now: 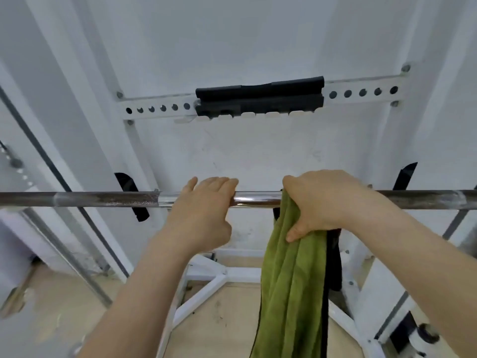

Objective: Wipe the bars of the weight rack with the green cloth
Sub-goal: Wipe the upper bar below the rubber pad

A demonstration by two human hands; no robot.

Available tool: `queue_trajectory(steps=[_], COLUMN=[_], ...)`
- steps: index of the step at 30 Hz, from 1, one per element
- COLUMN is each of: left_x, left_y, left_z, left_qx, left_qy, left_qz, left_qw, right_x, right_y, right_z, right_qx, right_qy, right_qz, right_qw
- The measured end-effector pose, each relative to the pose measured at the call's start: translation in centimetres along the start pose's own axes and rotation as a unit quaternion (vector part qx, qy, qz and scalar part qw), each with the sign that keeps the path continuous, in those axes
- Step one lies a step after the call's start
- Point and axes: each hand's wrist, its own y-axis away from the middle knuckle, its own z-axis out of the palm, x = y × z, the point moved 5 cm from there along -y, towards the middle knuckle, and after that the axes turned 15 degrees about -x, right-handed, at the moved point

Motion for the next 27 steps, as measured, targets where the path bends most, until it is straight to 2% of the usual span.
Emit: queue_trajectory(steps=[2,5,7,9,12,14,15,17,19,22,24,27], left_x=[-0.9,-0.4,-0.2,-0.5,-1.3,-0.9,0.0,2.4,3.3,3.6,5.6,9.6], left_y=[0.2,0.3,0.8,1.7,3.1,3.6,3.7,2.7,0.8,-1.4,-2.9,-4.6], left_z=[0.5,0.5,-0.2,-0.8,-1.0,-0.8,-0.6,-0.1,0.8,-0.6,-1.6,-1.9], left_qx=[0.014,0.041,0.051,0.073,0.169,0.225,0.248,0.255,0.218,0.186,0.135,0.126], left_qy=[-0.045,-0.015,0.094,0.233,0.299,0.277,0.23,0.087,-0.001,-0.028,-0.026,0.036], left_qz=[0.0,0.037,0.054,0.063,0.06,0.042,0.038,0.035,0.013,-0.039,-0.073,-0.062], left_qw=[0.999,0.998,0.993,0.968,0.937,0.933,0.94,0.962,0.976,0.981,0.988,0.989], right_x=[-0.9,-3.7,-6.6,-9.5,-11.0,-8.8,-6.6,-1.6,1.8,2.3,1.8,2.3], right_y=[-0.6,-1.3,-2.0,-3.1,-3.9,-2.8,-1.8,-0.3,0.6,0.3,-0.2,-0.1], right_z=[-0.3,-0.8,-1.6,-2.5,-3.0,-2.6,-2.0,-0.4,1.5,2.6,2.6,2.5], right_qx=[0.089,0.177,0.211,0.211,0.196,0.167,0.136,0.085,0.06,0.178,0.196,0.233], right_qy=[0.044,0.067,0.047,0.029,-0.037,-0.122,-0.15,-0.137,-0.069,-0.024,-0.017,-0.029], right_qz=[0.035,0.074,0.052,0.013,-0.066,-0.119,-0.112,-0.039,0.045,0.119,0.134,0.142], right_qw=[0.994,0.979,0.975,0.977,0.978,0.971,0.973,0.986,0.995,0.977,0.971,0.961])
